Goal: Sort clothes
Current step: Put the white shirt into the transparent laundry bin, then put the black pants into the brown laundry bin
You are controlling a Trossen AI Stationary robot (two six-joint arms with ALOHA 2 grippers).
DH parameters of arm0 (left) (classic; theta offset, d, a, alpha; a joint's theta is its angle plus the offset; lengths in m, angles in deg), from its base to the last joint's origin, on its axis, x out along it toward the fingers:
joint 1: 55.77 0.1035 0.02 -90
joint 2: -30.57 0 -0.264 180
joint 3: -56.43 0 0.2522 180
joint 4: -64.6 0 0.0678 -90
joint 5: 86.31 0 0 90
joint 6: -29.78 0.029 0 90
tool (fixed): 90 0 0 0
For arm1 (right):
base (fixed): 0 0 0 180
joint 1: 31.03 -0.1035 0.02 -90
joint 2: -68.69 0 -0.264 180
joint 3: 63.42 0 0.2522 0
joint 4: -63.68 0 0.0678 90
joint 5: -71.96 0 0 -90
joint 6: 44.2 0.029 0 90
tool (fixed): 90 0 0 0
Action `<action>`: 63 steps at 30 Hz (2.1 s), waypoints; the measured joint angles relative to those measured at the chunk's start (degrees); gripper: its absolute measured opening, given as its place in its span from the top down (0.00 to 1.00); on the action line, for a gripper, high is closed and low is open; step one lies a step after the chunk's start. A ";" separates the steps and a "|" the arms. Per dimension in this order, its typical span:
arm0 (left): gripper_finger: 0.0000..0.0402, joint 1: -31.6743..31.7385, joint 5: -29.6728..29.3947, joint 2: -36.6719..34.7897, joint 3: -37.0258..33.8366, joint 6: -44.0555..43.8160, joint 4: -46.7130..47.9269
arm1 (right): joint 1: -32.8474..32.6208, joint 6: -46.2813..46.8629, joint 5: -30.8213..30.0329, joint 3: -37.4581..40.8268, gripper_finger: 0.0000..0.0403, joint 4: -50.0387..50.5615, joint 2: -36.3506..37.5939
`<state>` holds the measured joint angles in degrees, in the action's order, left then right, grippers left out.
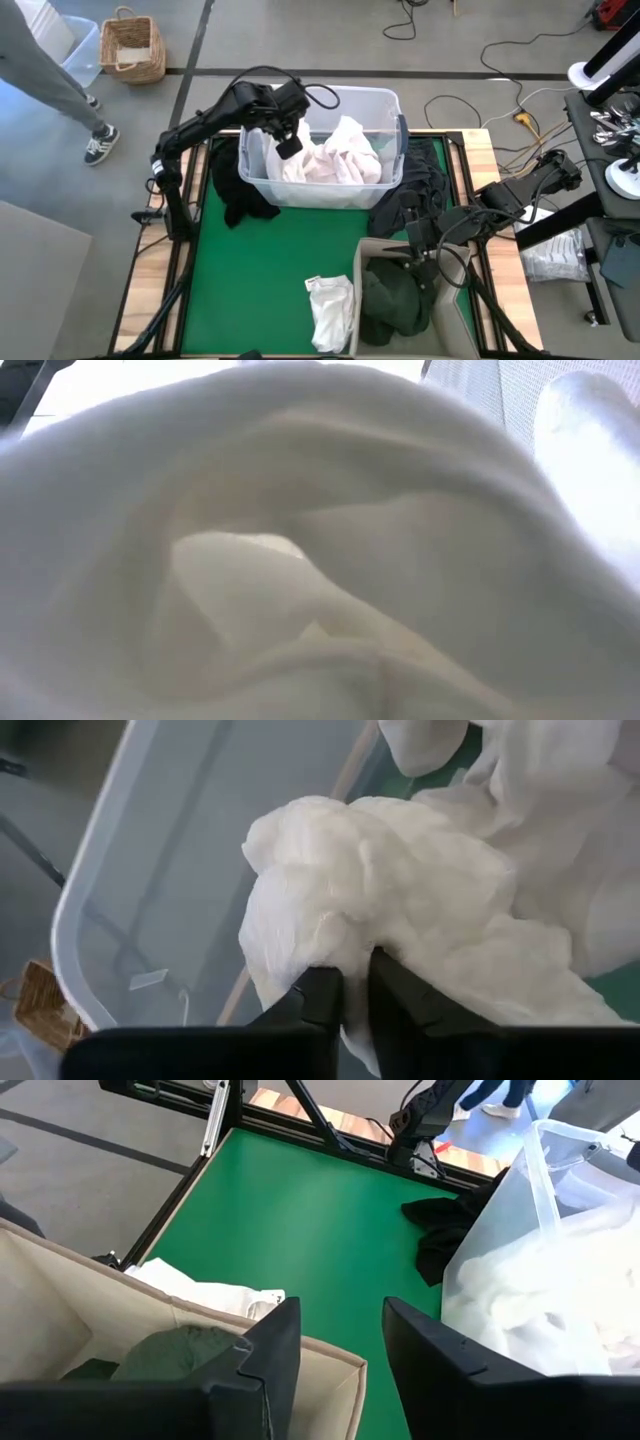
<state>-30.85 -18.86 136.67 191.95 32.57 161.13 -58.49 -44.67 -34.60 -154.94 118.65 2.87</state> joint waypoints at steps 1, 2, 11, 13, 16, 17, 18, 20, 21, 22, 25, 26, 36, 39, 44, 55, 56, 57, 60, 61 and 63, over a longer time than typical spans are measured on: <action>0.90 0.09 0.01 0.01 -0.37 -0.02 -0.08 | 0.00 0.00 0.00 0.00 0.66 0.00 0.00; 0.87 0.09 -0.01 0.01 -0.74 -0.03 -0.28 | 0.00 0.00 0.00 0.00 0.65 0.00 0.00; 0.57 0.09 -1.56 -0.01 0.18 -0.60 -0.25 | 0.00 0.02 0.00 0.00 0.65 0.00 0.00; 0.51 0.09 -2.40 -0.01 0.97 -0.58 -0.09 | 0.00 0.01 0.00 0.00 0.66 0.02 0.00; 0.46 0.09 -2.45 -0.01 2.53 -0.27 0.82 | 0.00 0.02 0.00 0.00 0.67 0.02 0.00; 0.45 0.09 -2.43 -0.01 3.20 -0.26 1.10 | 0.00 0.02 0.00 0.00 0.66 0.02 0.00; 0.44 0.09 -2.42 -0.01 3.87 -0.24 1.23 | 0.00 0.02 0.00 0.00 0.66 0.02 0.00; 0.43 -0.04 -2.33 -0.01 5.40 -0.16 1.56 | 0.00 0.02 0.00 0.00 0.65 0.02 0.00; 0.43 -0.15 -1.86 -0.01 6.32 -0.16 1.97 | 0.00 0.02 0.00 0.00 0.65 0.02 0.00; 0.43 -0.26 -0.98 -0.01 7.28 -0.15 2.39 | 0.00 0.02 -0.02 0.00 0.64 0.02 0.00; 0.43 -1.02 3.15 -0.09 10.31 -0.34 2.59 | 0.00 0.03 -0.01 0.00 0.64 0.02 0.00; 0.43 -1.42 4.51 -0.15 11.39 -0.37 2.67 | 0.00 0.02 0.00 0.00 0.64 0.02 0.00; 0.44 -11.39 6.63 -5.26 12.45 -3.09 2.16 | 0.00 0.15 -0.02 0.00 0.68 0.02 0.00; 0.44 -16.38 6.31 -7.06 12.45 -3.68 1.11 | 0.00 0.61 -0.02 0.00 0.68 -0.02 0.00; 0.44 -25.91 -1.02 -8.57 12.43 -6.06 0.67 | 0.00 0.74 -0.02 0.00 0.66 -1.33 0.00; 0.44 -46.66 -9.77 -7.96 12.31 -7.19 0.91 | 0.00 1.14 -0.02 0.00 0.66 -3.17 0.00; 0.44 -48.39 -9.78 -7.77 12.03 -6.45 0.99 | 0.00 1.41 -0.02 0.00 0.66 -3.21 0.00; 0.44 -50.01 -9.78 -7.63 11.59 -5.52 1.44 | 0.00 1.77 -0.02 0.00 0.67 -3.24 0.00; 0.44 -54.51 -9.76 -7.42 9.43 -4.81 2.44 | -0.04 2.05 -0.02 0.00 0.68 -3.41 0.00; 0.44 -55.67 -9.78 -7.42 8.32 -5.03 2.42 | -0.04 2.36 0.00 0.00 0.68 -3.41 0.00; 0.44 -57.91 -9.80 -7.42 5.93 -6.38 2.38 | -0.04 3.13 0.00 0.00 0.69 -3.43 0.00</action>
<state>-88.76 -28.67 129.25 197.88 26.20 163.51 -58.53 -41.53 -34.60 -154.94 115.22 2.87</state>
